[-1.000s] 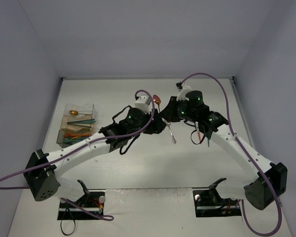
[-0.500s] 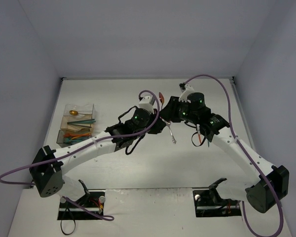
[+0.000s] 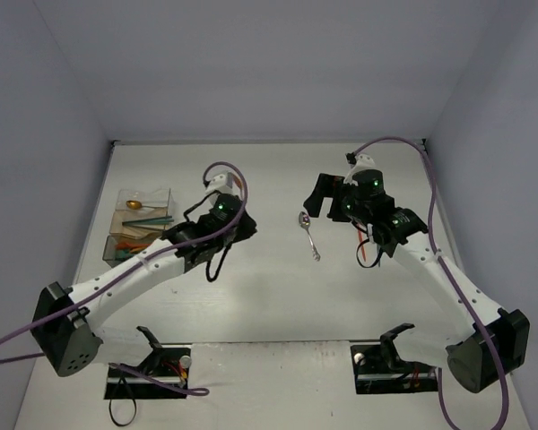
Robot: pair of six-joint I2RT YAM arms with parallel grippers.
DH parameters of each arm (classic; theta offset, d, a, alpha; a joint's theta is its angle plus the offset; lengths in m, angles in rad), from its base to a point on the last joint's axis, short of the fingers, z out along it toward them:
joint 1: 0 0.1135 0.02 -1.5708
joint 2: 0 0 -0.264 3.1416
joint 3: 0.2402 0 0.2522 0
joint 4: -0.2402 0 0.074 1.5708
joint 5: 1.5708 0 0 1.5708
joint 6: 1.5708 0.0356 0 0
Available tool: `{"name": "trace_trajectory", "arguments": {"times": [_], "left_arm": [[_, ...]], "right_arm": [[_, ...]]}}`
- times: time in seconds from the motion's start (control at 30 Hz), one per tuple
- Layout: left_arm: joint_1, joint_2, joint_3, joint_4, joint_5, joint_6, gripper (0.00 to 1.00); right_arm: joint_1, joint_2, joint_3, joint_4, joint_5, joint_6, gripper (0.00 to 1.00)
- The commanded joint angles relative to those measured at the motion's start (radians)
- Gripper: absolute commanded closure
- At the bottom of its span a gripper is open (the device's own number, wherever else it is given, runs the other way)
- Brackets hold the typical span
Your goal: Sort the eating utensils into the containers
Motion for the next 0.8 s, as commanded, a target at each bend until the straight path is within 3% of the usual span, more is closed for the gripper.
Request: {"name": "trace_trajectory", "arguments": {"times": [0.0, 0.17, 0.37, 0.63, 0.77], "left_arm": [[0.161, -0.106, 0.024, -0.181, -0.061, -0.129, 1.0], [0.391, -0.121, 0.087, -0.374, -0.035, -0.21, 1.0], [0.68, -0.017, 0.169, -0.424, 0.101, -0.224, 1.0], [0.878, 0.228, 0.302, -0.433, 0.249, -0.224, 1.0], [0.92, 0.326, 0.367, -0.44, 0.314, -0.252, 0.98]], "right_arm": [[-0.019, -0.04, 0.044, -0.069, 0.129, -0.087, 0.0], [-0.029, -0.082, 0.025, -0.077, 0.125, -0.11, 0.0], [-0.032, -0.112, 0.015, -0.083, 0.123, -0.137, 0.0], [-0.027, -0.148, -0.011, -0.086, 0.118, -0.14, 0.0], [-0.021, -0.161, -0.02, -0.087, 0.133, -0.147, 0.0]]}}
